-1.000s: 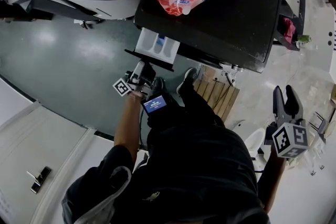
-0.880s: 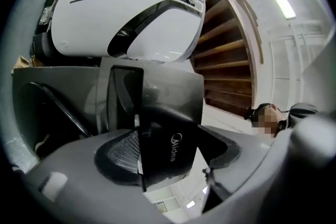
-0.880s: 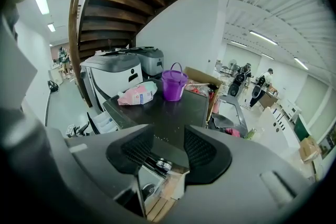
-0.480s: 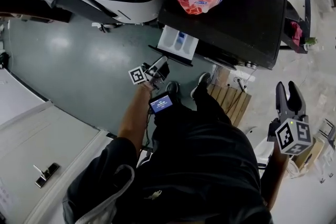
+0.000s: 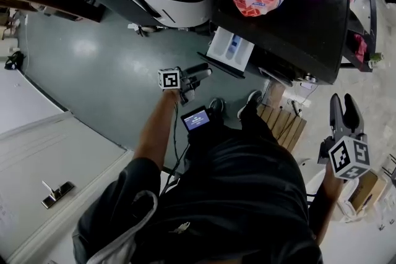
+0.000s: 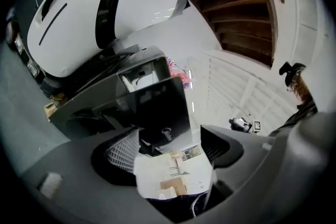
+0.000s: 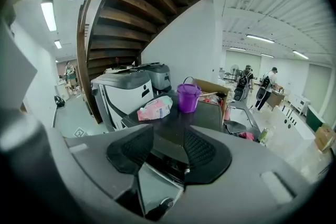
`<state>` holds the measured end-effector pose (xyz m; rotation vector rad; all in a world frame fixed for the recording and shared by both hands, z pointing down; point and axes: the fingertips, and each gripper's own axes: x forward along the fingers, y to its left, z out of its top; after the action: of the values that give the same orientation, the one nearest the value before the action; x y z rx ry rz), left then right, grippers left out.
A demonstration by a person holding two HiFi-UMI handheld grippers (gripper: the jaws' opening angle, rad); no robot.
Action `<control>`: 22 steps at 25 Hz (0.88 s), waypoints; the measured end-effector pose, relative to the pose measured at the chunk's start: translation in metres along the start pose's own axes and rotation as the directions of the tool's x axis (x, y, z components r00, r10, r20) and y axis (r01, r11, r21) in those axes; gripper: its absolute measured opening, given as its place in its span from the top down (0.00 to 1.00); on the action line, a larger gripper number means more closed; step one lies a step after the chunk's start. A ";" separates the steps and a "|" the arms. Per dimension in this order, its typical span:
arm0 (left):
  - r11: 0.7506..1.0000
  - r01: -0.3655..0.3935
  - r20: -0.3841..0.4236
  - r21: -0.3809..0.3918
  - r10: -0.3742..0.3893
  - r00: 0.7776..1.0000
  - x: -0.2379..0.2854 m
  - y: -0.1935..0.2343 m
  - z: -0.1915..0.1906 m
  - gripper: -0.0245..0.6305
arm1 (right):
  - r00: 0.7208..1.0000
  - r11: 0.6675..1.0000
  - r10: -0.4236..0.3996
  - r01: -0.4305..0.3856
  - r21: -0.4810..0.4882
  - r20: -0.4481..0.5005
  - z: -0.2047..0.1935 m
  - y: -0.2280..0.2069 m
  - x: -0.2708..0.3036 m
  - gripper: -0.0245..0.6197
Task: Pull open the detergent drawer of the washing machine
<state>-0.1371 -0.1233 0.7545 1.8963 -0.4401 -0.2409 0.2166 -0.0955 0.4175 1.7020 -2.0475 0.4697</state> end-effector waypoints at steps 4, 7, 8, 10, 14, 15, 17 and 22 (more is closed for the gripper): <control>0.994 -0.067 0.020 0.086 0.065 0.998 -0.028 -0.020 0.027 0.34 | 0.999 1.000 0.030 -0.030 0.008 0.027 0.006 0.019 0.004 0.70; 0.980 -0.111 0.074 0.166 0.100 0.992 -0.044 -0.041 0.057 0.34 | 0.998 0.999 0.047 -0.047 0.012 0.053 0.013 0.031 0.007 0.70; 0.974 -0.119 0.097 0.193 0.102 0.990 -0.049 -0.050 0.068 0.34 | 0.997 0.999 0.050 -0.051 0.014 0.061 0.016 0.034 0.008 0.70; 0.961 -0.118 0.137 0.249 0.086 0.987 -0.058 -0.070 0.089 0.34 | 0.995 0.998 0.057 -0.058 0.018 0.080 0.021 0.039 0.010 0.70; 0.922 -0.096 0.139 0.375 0.046 0.989 -0.067 -0.117 0.116 0.34 | 0.992 0.997 0.060 -0.064 0.032 0.115 0.026 0.045 0.009 0.70; 0.905 -0.095 0.133 0.414 0.043 0.990 -0.069 -0.129 0.121 0.34 | 0.991 0.997 0.060 -0.065 0.037 0.124 0.027 0.045 0.009 0.70; 0.867 -0.099 0.125 0.489 0.043 0.991 -0.073 -0.152 0.130 0.34 | 0.989 0.997 0.057 -0.064 0.048 0.138 0.027 0.047 0.007 0.70; 0.725 -0.182 0.151 0.665 0.108 0.983 -0.073 -0.196 0.153 0.34 | 0.984 0.996 0.048 -0.060 0.064 0.174 0.029 0.043 -0.003 0.70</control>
<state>-0.2244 -0.1632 0.5138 2.5592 -0.8308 -0.0669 0.1713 -0.0998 0.3915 1.7861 -2.2282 0.4286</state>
